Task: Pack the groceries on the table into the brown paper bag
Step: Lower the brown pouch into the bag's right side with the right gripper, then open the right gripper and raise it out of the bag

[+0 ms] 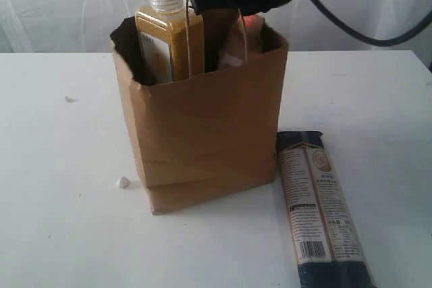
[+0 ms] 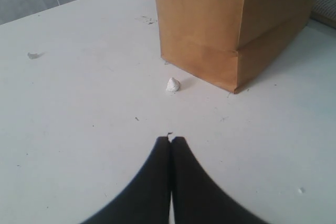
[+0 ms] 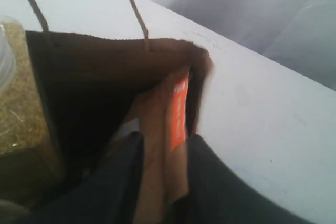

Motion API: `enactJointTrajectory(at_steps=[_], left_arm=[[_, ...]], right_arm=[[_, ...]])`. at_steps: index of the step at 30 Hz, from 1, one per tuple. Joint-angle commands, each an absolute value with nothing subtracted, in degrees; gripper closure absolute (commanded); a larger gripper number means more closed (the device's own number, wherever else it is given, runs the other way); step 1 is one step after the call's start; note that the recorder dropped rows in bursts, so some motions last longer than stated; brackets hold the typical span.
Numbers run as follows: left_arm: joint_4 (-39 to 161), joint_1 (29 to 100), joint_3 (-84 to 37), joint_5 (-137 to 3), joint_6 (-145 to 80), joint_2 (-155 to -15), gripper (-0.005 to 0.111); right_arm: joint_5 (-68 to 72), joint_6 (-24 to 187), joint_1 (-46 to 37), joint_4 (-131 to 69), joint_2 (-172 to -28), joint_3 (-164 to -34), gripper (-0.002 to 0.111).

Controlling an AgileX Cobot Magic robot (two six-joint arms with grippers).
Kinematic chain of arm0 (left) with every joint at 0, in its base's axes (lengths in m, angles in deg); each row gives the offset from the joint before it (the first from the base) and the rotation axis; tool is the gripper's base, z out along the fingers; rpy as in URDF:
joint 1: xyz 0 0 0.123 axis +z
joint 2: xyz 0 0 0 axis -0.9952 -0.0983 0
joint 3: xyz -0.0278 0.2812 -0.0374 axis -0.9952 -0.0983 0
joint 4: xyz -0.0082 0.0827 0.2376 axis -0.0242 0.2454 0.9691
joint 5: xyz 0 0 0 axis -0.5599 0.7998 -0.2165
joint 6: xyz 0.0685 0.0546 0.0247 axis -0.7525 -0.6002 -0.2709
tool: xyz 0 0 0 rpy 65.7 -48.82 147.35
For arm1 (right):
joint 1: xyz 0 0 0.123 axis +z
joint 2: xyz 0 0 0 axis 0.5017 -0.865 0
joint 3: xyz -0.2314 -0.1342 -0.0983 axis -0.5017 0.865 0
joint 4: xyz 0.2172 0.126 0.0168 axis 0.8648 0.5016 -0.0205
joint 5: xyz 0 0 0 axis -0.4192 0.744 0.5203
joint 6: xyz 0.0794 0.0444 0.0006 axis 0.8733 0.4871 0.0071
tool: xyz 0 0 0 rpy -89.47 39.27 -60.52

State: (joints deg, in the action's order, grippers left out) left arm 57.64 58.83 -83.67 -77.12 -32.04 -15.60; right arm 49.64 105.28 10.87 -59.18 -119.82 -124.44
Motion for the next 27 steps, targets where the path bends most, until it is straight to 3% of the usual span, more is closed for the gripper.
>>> enactJointTrajectory(at_steps=[1,3,12,27], left_arm=[[56.8,58.6,-84.0,-77.1,-31.8,-15.3,0.107],[56.8,58.6,-84.0,-77.1,-31.8,-15.3,0.107],[56.8,58.6,-84.0,-77.1,-31.8,-15.3,0.107],[56.8,58.6,-84.0,-77.1,-31.8,-15.3,0.107]], right_arm=[[49.9,103.5,10.4,-59.4,-119.4,-125.0,0.048],[49.9,103.0,10.5,-59.4,-119.4,-125.0,0.044],[47.9,103.0,10.5,-59.3,-116.1,-125.0,0.045],[52.6,98.4,10.5,-53.6,-100.1,-124.9,0.045]])
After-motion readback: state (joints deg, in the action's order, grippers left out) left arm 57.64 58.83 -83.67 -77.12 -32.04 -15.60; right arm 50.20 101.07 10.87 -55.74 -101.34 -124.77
